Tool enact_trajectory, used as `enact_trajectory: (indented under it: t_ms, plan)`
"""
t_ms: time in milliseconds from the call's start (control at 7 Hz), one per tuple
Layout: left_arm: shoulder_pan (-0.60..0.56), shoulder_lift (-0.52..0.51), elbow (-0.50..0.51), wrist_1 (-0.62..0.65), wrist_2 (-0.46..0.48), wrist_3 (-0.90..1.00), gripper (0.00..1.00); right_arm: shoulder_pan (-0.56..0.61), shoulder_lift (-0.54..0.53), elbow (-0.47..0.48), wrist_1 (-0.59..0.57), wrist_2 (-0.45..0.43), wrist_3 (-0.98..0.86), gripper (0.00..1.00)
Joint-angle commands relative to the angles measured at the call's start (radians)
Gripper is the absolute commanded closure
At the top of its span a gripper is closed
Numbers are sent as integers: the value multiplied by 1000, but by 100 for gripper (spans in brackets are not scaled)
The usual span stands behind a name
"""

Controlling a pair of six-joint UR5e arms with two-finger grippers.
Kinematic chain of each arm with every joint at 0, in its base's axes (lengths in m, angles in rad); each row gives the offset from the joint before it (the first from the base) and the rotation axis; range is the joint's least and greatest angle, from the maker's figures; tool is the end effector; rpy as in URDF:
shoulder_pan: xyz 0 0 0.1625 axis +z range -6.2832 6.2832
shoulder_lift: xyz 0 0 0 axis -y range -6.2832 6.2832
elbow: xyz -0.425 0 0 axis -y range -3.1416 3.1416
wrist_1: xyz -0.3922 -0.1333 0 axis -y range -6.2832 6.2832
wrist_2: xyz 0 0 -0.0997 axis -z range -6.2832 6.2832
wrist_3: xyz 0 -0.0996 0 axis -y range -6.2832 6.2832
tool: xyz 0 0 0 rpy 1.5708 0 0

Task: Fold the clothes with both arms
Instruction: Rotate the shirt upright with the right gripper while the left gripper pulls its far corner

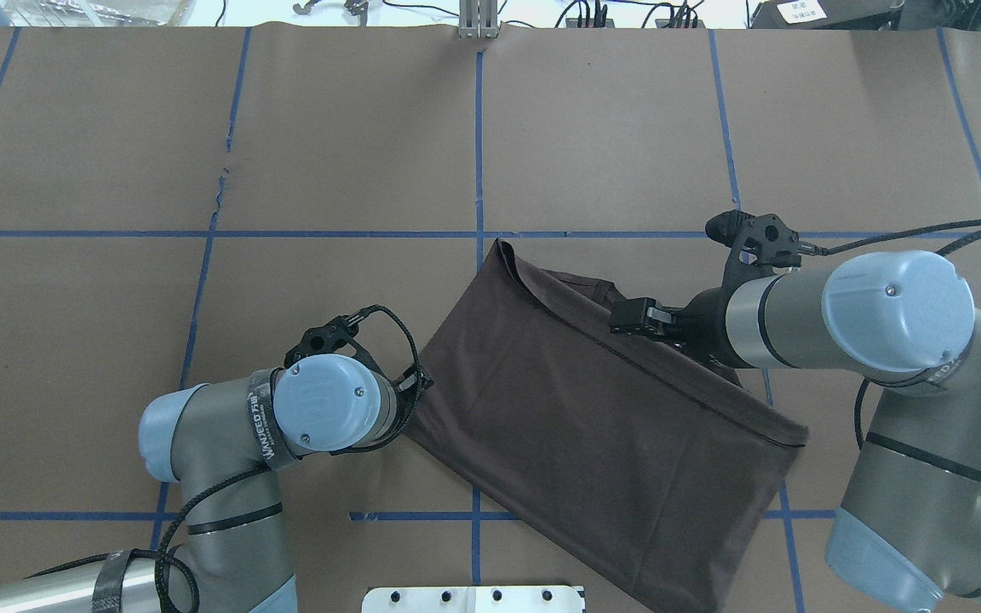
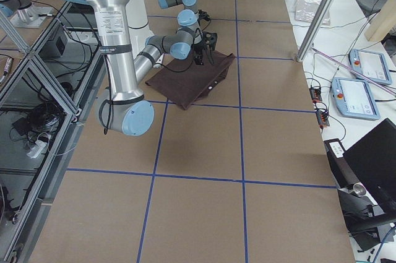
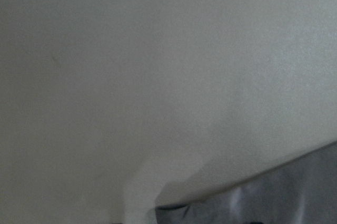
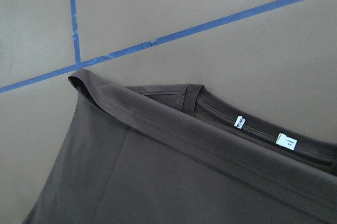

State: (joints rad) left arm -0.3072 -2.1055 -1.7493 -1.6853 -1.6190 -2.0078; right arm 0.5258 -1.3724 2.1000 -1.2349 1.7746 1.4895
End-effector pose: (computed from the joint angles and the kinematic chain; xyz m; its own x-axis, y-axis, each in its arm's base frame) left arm 0.5844 -0.3202 0.2655 0.4708 -0.5928 -0.6534 0.5159 0.7857 -0.3412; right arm -0.3846 -0.3540 0.2786 0.4463 0.1670 0.8792 -0.3033 0.9525 -0.0270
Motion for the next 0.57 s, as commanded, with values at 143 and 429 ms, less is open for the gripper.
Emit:
enact_trajectory:
  t_ms: [143,429]
  plan:
    - [2,1,11,-14,1,0,79,11,-1,0,0,11,-3,0]
    - [2,-1,5,-14,1,4,100,16,-1,-2,-2,12,-18,0]
